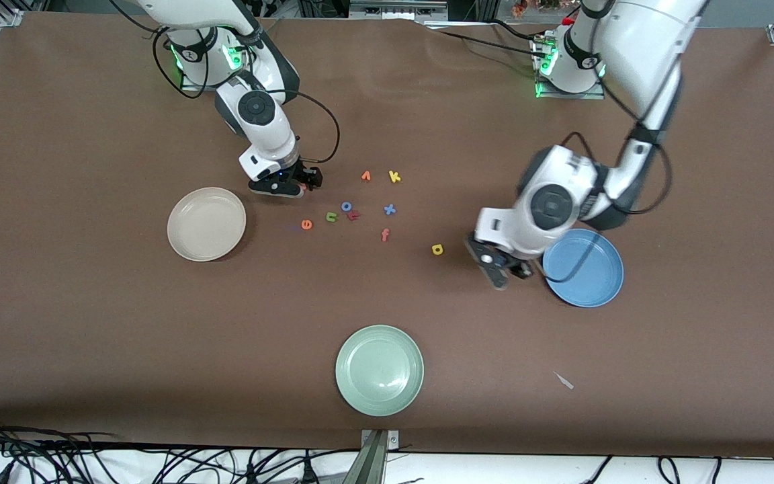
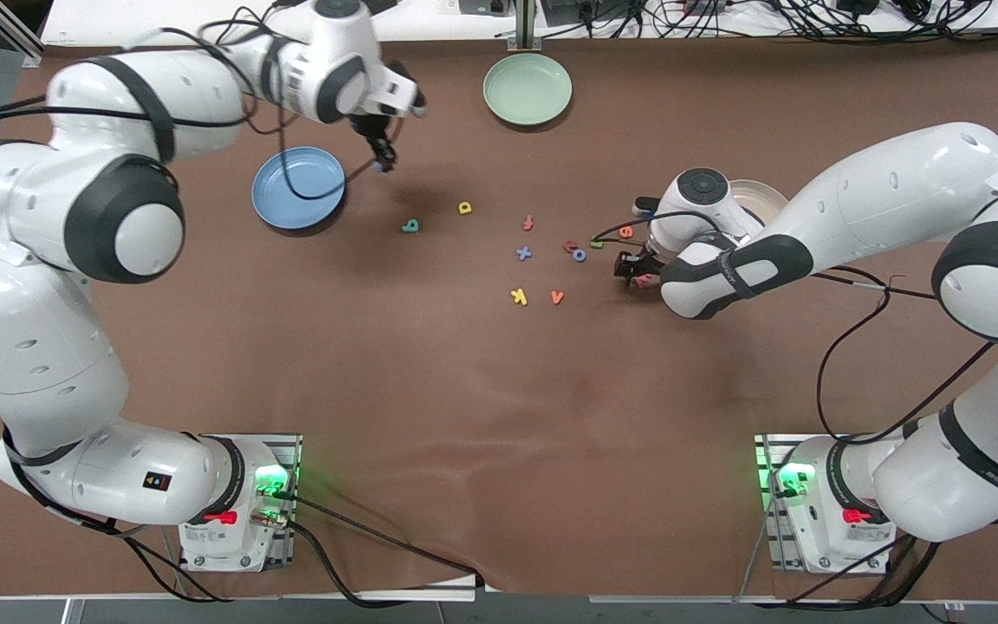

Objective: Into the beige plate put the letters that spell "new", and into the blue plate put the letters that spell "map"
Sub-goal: 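Grasp the blue m with the left gripper while the right gripper grasps the pink m, then drop the blue m on the blue plate while the right gripper carries the pink m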

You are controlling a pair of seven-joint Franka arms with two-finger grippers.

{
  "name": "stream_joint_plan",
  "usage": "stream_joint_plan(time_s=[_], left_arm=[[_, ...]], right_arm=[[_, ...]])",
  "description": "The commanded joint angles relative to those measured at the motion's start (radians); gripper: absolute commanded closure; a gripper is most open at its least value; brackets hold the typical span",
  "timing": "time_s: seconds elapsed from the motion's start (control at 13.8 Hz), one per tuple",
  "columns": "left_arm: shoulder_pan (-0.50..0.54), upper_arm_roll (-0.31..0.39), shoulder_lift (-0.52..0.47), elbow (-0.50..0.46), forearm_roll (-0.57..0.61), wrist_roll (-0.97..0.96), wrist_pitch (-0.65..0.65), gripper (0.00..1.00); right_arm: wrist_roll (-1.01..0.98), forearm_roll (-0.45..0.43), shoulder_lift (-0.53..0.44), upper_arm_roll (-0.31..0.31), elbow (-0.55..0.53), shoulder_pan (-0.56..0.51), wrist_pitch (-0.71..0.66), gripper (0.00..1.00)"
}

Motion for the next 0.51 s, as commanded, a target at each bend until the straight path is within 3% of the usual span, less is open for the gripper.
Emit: stream_joint_plan(time_s=[0.0,0.22,0.29,0.36,0.43], left_arm=[[0.104,-0.013,0.002,-0.017,0.022,0.155,-0.006,0.91],[0.168,-0.01,0.033,-0.034,0.022,0.238,-0.004,0.9],[0.191,-0.01,0.038,-0.041,0.022,0.254,-0.004,0.83],[0.216,-0.012,0.041,-0.053,0.022,0.255,-0.004,0.49],[0.24,-0.012,0.042,-0.055,0.023,0.261,-0.002,0.0]], right_arm=[[0.025,-0.024,0.023,-0.02,0.009,0.013,0.013,0.32],[0.025,-0.024,0.023,-0.02,0.011,0.013,0.013,0.35],[0.025,-0.024,0.023,-0.02,0.014,0.013,0.013,0.38],[0.025,-0.024,0.023,-0.02,0.014,0.013,0.013,0.41],[0.025,-0.024,0.023,-0.021,0.015,0.013,0.013,0.46]])
